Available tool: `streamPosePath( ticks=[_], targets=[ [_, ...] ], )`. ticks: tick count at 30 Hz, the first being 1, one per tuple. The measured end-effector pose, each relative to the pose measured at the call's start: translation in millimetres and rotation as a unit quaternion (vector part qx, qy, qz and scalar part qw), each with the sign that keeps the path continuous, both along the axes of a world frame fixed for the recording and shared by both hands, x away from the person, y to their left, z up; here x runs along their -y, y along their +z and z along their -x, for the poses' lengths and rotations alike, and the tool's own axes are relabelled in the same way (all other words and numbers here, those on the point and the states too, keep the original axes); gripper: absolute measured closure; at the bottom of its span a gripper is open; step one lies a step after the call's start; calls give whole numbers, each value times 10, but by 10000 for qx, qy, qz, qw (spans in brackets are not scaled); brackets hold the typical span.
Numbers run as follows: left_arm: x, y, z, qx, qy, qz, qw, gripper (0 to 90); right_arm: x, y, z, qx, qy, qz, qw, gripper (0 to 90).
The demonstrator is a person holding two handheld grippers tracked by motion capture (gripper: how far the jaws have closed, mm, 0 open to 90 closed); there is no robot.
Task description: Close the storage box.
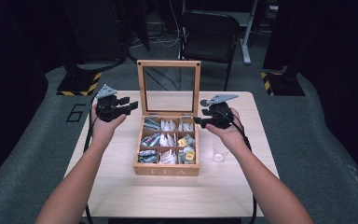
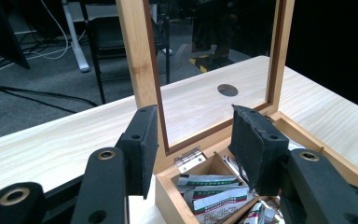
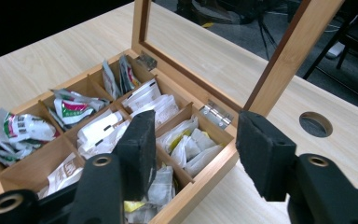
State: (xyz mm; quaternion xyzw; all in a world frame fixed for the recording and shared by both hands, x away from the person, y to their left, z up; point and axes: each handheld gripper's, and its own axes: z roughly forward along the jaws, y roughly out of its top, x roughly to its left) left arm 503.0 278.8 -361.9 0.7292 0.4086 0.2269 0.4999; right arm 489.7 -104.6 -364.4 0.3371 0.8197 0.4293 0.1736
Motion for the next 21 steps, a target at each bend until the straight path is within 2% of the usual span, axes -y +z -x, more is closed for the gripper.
streamPosePath(
  ticks=[8, 21],
  targets=[
    [15, -15, 16, 27, -7, -17, 10000, 513, 14, -66, 54, -193, 93, -59, 9998, 504],
    [-29, -56, 29, -40, 38, 6, 10000, 513, -4, -258, 166, -248, 401, -48, 9989, 544]
  ],
)
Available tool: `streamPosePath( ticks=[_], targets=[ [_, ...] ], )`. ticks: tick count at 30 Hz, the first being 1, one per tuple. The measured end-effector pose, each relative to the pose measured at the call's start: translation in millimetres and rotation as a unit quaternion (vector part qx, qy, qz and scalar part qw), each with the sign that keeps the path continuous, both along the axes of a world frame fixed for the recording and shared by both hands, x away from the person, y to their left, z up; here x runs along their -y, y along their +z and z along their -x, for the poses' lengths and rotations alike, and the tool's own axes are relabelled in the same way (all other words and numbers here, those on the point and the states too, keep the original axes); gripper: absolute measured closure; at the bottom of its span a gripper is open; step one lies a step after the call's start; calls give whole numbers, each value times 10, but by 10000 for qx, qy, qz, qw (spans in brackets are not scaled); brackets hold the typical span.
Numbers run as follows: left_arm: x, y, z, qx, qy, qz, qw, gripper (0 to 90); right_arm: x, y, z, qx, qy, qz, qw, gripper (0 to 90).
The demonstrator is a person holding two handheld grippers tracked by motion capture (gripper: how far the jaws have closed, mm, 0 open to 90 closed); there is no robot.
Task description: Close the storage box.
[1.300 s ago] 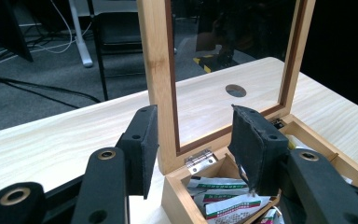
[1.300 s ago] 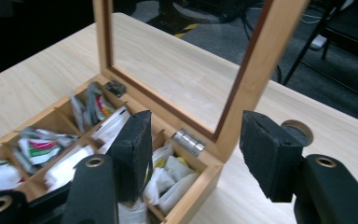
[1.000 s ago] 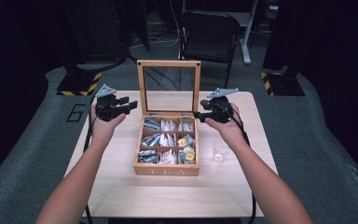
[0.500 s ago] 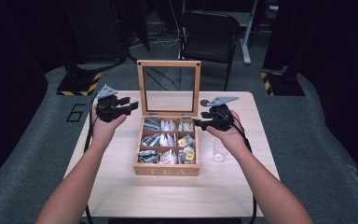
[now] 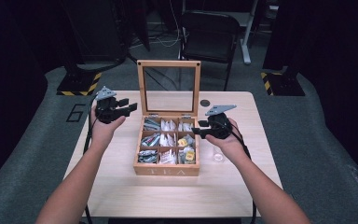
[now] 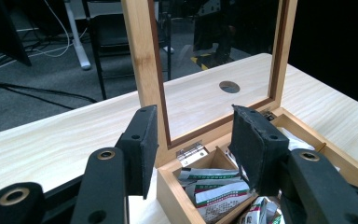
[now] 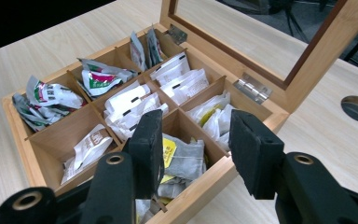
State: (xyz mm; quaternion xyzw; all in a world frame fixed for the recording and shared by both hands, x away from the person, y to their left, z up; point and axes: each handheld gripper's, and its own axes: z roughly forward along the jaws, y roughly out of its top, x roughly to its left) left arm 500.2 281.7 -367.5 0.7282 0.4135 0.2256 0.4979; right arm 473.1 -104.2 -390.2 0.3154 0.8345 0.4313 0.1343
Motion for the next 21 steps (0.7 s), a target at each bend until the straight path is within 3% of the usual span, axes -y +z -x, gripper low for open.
streamPosePath(
  ticks=[21],
  targets=[
    [-64, -17, 13, 41, 68, 50, 10000, 513, -27, -158, 75, -51, 350, -31, 9994, 546]
  ],
)
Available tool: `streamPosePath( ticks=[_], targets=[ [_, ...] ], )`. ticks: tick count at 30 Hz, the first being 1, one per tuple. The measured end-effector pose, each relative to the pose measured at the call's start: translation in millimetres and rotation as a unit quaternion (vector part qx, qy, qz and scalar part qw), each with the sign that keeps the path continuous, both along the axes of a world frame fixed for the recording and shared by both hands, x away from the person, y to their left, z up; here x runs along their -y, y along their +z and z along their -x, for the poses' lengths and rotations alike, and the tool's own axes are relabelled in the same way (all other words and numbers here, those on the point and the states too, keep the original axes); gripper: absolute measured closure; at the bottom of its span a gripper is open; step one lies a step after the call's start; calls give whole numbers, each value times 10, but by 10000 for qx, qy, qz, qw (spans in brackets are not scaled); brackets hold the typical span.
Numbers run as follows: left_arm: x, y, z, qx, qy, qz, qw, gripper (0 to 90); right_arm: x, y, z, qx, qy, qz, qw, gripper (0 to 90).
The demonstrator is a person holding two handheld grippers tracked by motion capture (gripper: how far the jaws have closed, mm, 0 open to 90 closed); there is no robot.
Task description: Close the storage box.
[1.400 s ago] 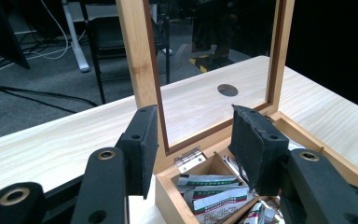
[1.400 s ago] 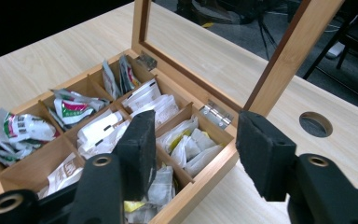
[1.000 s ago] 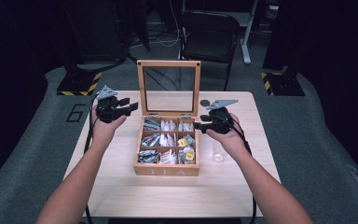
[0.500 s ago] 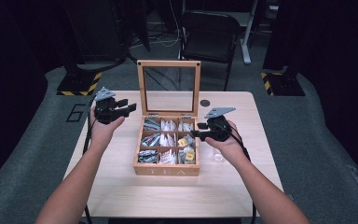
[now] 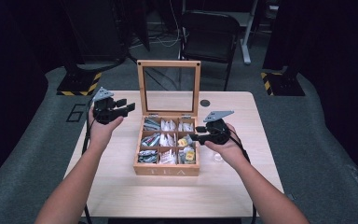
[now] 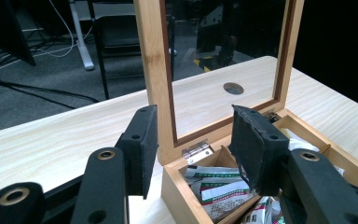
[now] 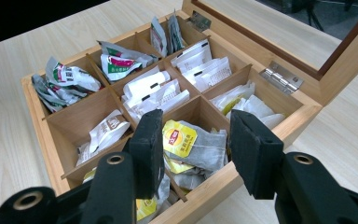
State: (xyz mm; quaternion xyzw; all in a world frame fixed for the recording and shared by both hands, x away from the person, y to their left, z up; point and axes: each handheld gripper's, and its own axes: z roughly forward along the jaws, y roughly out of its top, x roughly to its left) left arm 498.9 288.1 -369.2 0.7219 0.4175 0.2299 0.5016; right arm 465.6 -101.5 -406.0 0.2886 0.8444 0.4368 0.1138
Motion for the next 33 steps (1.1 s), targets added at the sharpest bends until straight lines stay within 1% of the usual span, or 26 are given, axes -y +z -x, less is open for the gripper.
streamPosePath(
  ticks=[2, 5, 8, 10, 13, 14, 18, 19, 21, 22, 23, 25, 27, 28, 29, 33],
  targets=[
    [1, 0, 2, 4, 1, 8, 10000, 513, -2, -24, 8, 6, 53, 39, 10000, 550],
    [-1, 1, -2, -1, 7, 17, 10000, 513, -4, -44, 12, 2, 39, 39, 10000, 552],
    [4, -4, -4, 5, 12, 13, 10000, 513, -8, -71, 24, -51, 19, 39, 10000, 560],
    [8, -10, -4, -16, 23, 30, 10000, 513, -8, -90, 24, -48, 54, 37, 10000, 563],
    [15, -13, -4, -12, 17, 26, 10000, 513, -17, -139, 32, -86, 82, 43, 9999, 567],
    [17, -14, -4, -6, 5, 13, 10000, 513, -23, -155, 41, -135, 58, 34, 9999, 569],
    [10, -25, 1, -26, 12, 11, 10000, 513, -46, -217, 58, -140, 148, 86, 9998, 571],
    [5, -31, -3, -24, 20, -3, 10000, 513, -52, -228, 71, -188, 121, 51, 9997, 571],
    [3, -36, -1, -62, 36, 3, 10000, 513, -60, -254, 74, -164, 157, 70, 9997, 571],
    [0, -34, -2, -46, 30, -5, 10000, 513, -63, -266, 85, -213, 138, 70, 9997, 571],
    [-2, -30, 0, -40, 24, -12, 10000, 513, -64, -281, 83, -185, 164, 82, 9997, 573],
    [1, -25, 5, -30, 14, -6, 10000, 513, -74, -315, 97, -227, 173, 75, 9996, 575],
    [5, -26, 6, -22, 21, -7, 10000, 513, -92, -345, 106, -245, 199, 125, 9994, 574],
    [6, -27, 5, -23, 23, -4, 10000, 513, -98, -358, 110, -232, 212, 105, 9995, 574],
    [4, -26, 5, -36, 16, -10, 10000, 513, -108, -369, 116, -277, 212, 83, 9994, 573],
    [8, -28, 5, -34, 20, -6, 10000, 513, -156, -408, 127, -261, 285, 139, 9992, 574]
  ],
)
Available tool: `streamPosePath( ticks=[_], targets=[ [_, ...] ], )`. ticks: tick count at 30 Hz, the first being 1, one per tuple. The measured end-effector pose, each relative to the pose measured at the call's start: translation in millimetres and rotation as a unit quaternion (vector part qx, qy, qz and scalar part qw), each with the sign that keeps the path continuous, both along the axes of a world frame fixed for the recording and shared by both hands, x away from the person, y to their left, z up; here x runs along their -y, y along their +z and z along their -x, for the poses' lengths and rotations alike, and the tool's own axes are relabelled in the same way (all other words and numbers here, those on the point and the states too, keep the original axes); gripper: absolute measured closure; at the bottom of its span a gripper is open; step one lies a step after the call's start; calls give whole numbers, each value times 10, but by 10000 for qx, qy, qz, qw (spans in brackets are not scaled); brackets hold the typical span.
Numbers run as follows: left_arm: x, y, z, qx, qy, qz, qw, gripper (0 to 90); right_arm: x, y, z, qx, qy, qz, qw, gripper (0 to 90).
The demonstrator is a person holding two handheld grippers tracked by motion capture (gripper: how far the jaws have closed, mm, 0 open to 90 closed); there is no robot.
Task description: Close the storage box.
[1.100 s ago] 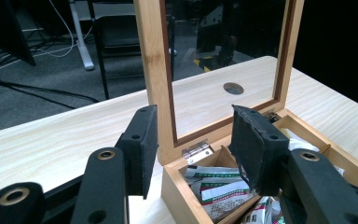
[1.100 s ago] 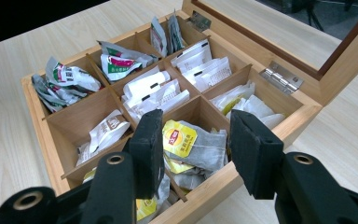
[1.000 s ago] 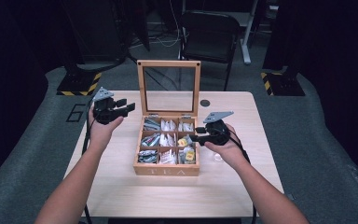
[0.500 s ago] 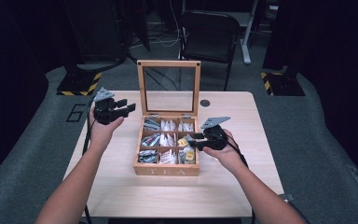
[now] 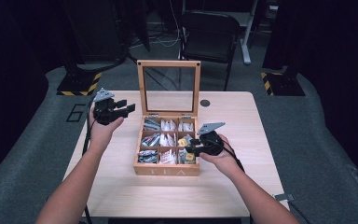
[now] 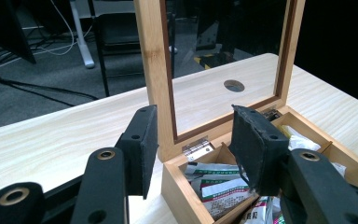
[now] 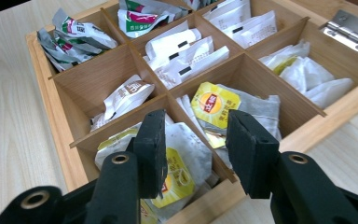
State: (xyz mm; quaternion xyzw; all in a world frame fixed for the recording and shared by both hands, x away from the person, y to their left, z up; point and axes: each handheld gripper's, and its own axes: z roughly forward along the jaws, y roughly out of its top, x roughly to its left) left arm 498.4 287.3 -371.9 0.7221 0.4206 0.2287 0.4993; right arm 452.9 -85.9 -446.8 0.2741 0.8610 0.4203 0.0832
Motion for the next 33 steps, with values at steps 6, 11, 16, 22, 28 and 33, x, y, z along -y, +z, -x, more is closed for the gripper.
streamPosePath(
  ticks=[6, 11, 16, 22, 28, 33],
  targets=[
    [-1, -3, -2, -1, 6, -4, 10000, 511, -50, -35, 0, 2, 69, -2, 10000, 575],
    [-12, 2, 1, -4, 3, -3, 10000, 511, -73, -56, 7, -27, 117, 24, 9999, 579],
    [-17, -1, 0, -11, 36, 17, 10000, 510, -56, -49, 12, -47, 96, -17, 9999, 587],
    [-22, 2, 0, -4, 33, 1, 10000, 509, -35, -36, 34, -128, 186, -43, 9997, 624],
    [-20, 5, 2, 6, 45, 5, 10000, 508, -21, -27, 52, -160, 274, -6, 9995, 689],
    [-23, 3, 0, -5, 46, -6, 10000, 507, 17, 0, 59, -253, 249, -36, 9994, 764]
  ],
)
